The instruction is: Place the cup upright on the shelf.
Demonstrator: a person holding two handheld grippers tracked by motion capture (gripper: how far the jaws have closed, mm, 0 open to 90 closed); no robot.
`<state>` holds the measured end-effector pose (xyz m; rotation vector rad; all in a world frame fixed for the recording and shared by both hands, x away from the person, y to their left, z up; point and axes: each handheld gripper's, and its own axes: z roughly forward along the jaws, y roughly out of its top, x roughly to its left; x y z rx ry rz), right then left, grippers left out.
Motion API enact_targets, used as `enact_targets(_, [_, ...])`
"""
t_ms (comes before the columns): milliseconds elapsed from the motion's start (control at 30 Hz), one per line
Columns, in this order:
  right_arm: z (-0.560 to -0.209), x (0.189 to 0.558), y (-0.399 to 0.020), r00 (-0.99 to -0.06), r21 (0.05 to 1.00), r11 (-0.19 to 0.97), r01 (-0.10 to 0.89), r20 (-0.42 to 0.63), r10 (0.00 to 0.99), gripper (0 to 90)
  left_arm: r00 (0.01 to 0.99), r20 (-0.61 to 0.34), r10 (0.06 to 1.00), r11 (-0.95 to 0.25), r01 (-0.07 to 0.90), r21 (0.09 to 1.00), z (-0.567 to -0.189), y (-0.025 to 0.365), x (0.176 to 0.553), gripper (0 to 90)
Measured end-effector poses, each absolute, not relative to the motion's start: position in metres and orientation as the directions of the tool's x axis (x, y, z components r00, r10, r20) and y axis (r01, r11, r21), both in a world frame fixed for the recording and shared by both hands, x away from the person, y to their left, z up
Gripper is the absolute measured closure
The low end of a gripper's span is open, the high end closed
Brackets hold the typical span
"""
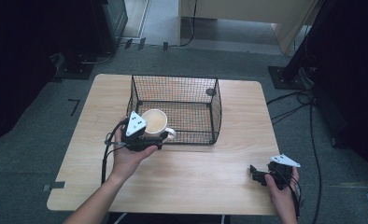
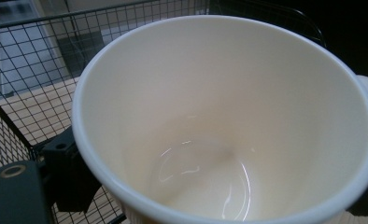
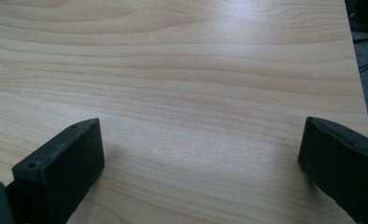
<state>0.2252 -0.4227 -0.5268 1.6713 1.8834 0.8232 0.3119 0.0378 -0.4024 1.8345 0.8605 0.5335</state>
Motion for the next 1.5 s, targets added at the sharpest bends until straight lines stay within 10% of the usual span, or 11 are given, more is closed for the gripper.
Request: enact_targets(1500, [-0.527, 0.224, -0.424, -0.148, 0.716, 0.073, 0.694, 0.043, 0.988, 0.2, 0.676, 0.036, 0.736, -0.318, 0.298, 0.900, -0.401, -0.010, 0.435, 8.9])
